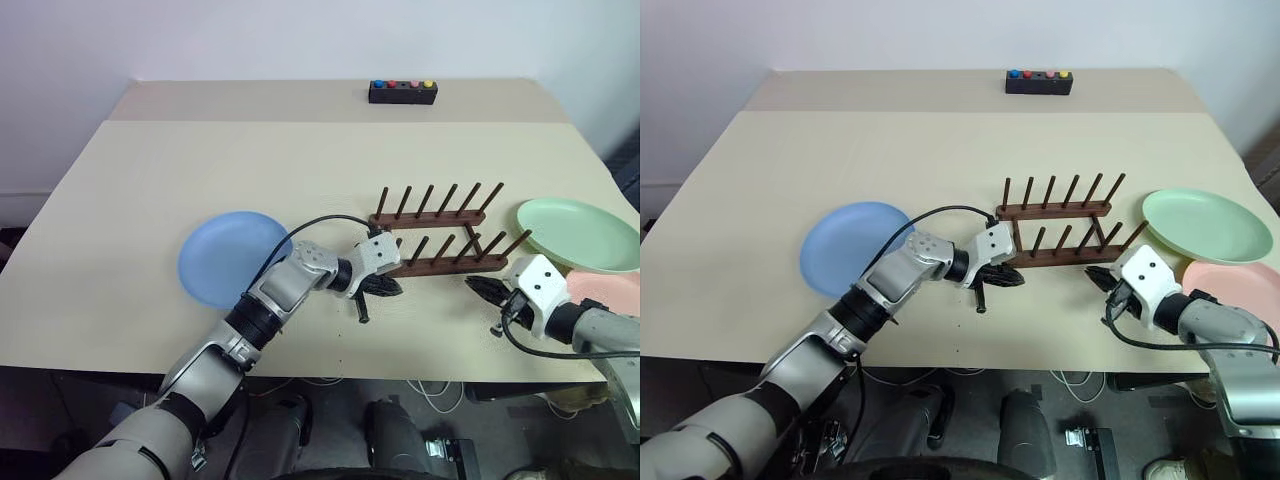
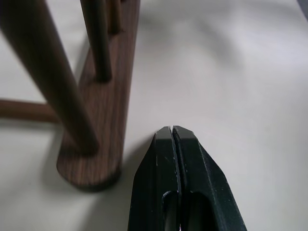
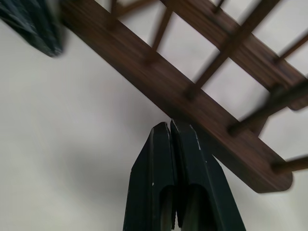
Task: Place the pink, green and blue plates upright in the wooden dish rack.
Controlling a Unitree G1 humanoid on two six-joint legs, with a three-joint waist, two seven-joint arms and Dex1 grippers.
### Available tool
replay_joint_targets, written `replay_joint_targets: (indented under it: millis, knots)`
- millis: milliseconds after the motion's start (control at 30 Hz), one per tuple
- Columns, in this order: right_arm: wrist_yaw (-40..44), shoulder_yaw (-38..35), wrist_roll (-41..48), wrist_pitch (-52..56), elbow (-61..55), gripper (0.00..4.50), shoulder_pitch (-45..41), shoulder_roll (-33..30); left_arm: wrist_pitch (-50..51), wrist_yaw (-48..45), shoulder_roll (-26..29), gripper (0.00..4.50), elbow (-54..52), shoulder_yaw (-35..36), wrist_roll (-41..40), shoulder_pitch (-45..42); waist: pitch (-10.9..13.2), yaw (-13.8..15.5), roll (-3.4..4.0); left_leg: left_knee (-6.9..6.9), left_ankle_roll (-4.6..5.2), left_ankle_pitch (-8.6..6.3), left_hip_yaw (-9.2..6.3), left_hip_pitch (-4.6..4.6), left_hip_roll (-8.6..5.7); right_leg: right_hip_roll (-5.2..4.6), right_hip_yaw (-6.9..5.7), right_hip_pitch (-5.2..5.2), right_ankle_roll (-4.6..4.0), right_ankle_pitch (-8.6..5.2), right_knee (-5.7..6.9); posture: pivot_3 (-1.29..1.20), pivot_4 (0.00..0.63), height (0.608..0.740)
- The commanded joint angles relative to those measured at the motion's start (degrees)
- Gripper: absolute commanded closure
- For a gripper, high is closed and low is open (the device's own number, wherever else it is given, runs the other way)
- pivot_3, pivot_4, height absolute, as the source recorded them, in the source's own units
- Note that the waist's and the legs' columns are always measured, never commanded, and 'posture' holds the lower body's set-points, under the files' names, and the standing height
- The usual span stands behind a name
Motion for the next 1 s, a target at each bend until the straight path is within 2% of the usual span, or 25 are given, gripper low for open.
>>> replay_joint_targets:
  millis: [33,500,1000]
  knots:
    - [-2.2,1.4,-2.5,-0.2,0.8,4.47,-1.8,0.6,-3.1,2.1,-1.4,4.5,2.4,-0.1,2.8,-0.7,0.0,0.0,0.0,0.0,0.0,0.0,0.0,0.01,0.0,0.0,0.0,0.01,0.0,0.0,0.0,0.0,0.15,0.74]
    - [-7.1,6.4,-10.4,-5.0,10.3,4.47,-7.7,1.6,-6.4,6.8,-3.4,4.5,8.3,4.3,4.8,-3.1,0.0,-0.2,0.02,0.02,-0.01,0.01,0.01,0.05,0.0,0.04,0.03,0.02,0.06,0.07,0.03,0.0,0.15,0.74]
    - [-7.7,9.8,-15.0,-11.2,20.5,4.47,-16.7,1.8,-12.3,8.4,-3.5,4.5,18.8,9.0,5.8,-8.2,0.0,-0.4,0.03,0.03,-0.03,0.03,0.07,0.06,0.01,0.08,0.1,-0.02,0.09,0.13,0.05,0.0,0.15,0.74]
